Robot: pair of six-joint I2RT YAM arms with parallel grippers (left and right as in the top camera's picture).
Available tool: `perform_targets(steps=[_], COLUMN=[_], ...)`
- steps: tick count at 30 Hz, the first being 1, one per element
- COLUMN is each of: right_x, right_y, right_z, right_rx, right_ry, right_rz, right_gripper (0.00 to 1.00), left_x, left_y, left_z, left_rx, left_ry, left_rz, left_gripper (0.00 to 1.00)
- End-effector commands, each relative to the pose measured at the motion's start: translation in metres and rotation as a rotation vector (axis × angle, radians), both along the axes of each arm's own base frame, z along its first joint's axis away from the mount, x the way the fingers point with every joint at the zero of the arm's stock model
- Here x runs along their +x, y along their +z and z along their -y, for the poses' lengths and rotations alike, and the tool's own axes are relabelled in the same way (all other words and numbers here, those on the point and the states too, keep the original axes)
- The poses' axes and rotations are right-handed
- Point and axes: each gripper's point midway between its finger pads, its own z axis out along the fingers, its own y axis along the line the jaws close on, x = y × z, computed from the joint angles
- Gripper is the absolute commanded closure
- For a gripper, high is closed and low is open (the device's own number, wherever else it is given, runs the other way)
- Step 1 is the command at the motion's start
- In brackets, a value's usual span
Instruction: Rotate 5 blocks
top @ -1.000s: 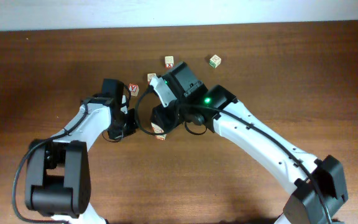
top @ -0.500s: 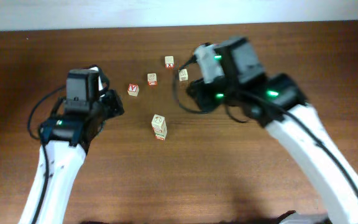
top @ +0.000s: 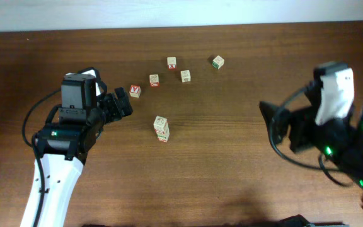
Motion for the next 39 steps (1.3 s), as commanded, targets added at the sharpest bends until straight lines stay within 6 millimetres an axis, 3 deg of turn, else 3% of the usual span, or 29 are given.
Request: perform_targets(steps=[1,6,14,19,21,24,27,29,39], right_x=[-0.015,-0.02,-0.015,0.004,0.018,0.038,0.047,0.042,0.009], right_y=[-0.006,-0.022,-0.026,-0.035,-0.039,-0.057,-0.091,-0.119,-0.213], right_z=[0.011,0.023,0.041,0.053,0.048,0.042,0.049,0.052,0.054], right_rx=[-0.025,-0.089,-0.153,-0.156,-0.185,-0.207,-0.188,-0.178,-0.119], right_ry=[-0.03,-0.073,-0.166,-0.238,-0.183,-0.138,-0.18,-0.194,-0.194], right_rz=[-0.03,-0.09,-0.093,-0.067,0.012,0.16,0.27,0.319,0.54], right_gripper=[0.01,0.01,0.01,0.01,0.01,0.01,0.01,0.01,0.01], left_x=[0.002,0.002,0.002,0.002,0.002,0.002,0.002,0.002,0.002], left_y=[0.007,0.007,0.007,0.007,0.007,0.007,0.007,0.007,0.007], left_z=[-0.003,-0.003,-0.003,-0.003,-0.003,-0.003,-0.003,-0.003,-0.003], left_rx=[0.014,0.014,0.014,0.014,0.014,0.014,0.014,0.014,0.014], left_ry=[0.004,0.004,0.004,0.004,0.004,0.004,0.004,0.004,0.004], left_rz=[0.021,0.021,0.021,0.021,0.021,0.021,0.021,0.021,0.021], left_gripper=[0.01,0.01,0.01,0.01,0.01,0.01,0.01,0.01,0.01])
